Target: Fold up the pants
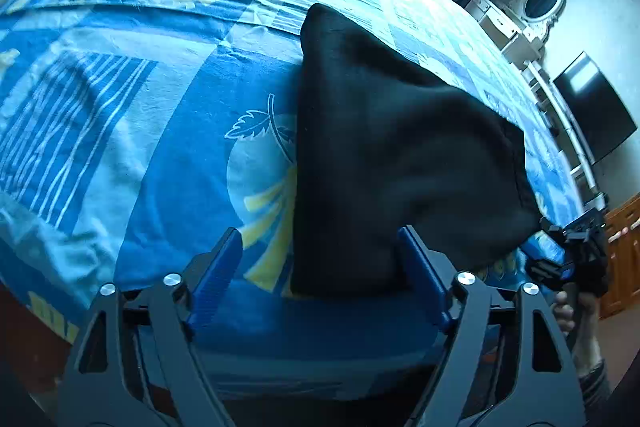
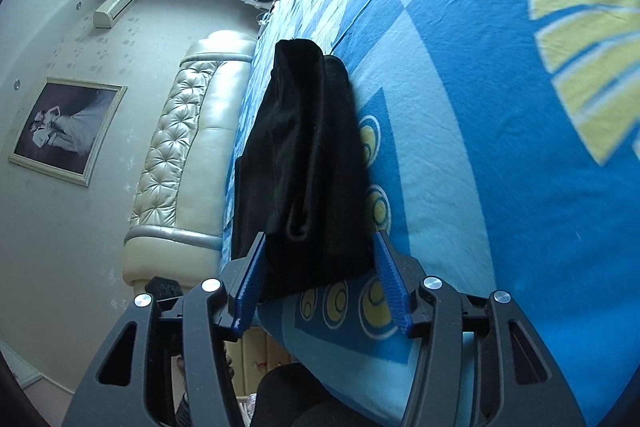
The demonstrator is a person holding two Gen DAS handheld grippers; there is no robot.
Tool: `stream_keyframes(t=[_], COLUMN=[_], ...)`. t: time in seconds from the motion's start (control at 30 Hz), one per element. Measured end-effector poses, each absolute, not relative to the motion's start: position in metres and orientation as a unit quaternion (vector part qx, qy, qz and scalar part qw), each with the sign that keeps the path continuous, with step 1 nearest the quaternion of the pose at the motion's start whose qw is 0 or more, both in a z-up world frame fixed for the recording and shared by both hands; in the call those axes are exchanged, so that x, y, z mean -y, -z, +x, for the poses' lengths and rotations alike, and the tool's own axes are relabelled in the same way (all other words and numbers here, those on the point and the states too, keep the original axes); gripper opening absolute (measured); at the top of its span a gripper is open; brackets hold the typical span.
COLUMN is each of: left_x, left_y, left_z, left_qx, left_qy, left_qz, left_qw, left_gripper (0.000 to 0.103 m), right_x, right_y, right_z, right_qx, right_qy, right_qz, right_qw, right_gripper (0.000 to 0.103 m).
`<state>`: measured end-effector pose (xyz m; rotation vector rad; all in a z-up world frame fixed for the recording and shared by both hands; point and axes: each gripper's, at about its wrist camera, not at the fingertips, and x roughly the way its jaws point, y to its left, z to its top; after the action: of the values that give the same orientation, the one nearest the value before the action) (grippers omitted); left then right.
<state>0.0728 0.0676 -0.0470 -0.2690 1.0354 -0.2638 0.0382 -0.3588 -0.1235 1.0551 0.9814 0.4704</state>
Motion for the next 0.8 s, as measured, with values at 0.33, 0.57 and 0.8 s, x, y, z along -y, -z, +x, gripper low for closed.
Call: stream_keyframes(t=[0.33, 0.57, 0.8], left_x=[-0.032, -0.02, -0.013], left_y=[0.01, -0.007, -0.005], left_z=[0.019, -0.013, -0.036], left_qx=[-0.431, -0.394, -0.393], left_qy=[0.082, 0.061, 0.053], left_qz=[-0.048, -0.007, 0.015], left_qw=[0.898, 0.917, 0.918], left_gripper=[0.095, 0.099, 0.1], right_x=[0.326, 0.3, 0.273], right_y=[0.092, 0.078, 0.072], right_z=[0.006, -0.013, -0.027], right_qx=[-0.487, -0.505, -0.506], right_qy=[-0.138, -0.078, -0.044], right_qz=[0.334, 0.241, 0.168], right_qw=[0.795, 0.825, 0.845], right_gripper=[0.086, 0.086, 0.086])
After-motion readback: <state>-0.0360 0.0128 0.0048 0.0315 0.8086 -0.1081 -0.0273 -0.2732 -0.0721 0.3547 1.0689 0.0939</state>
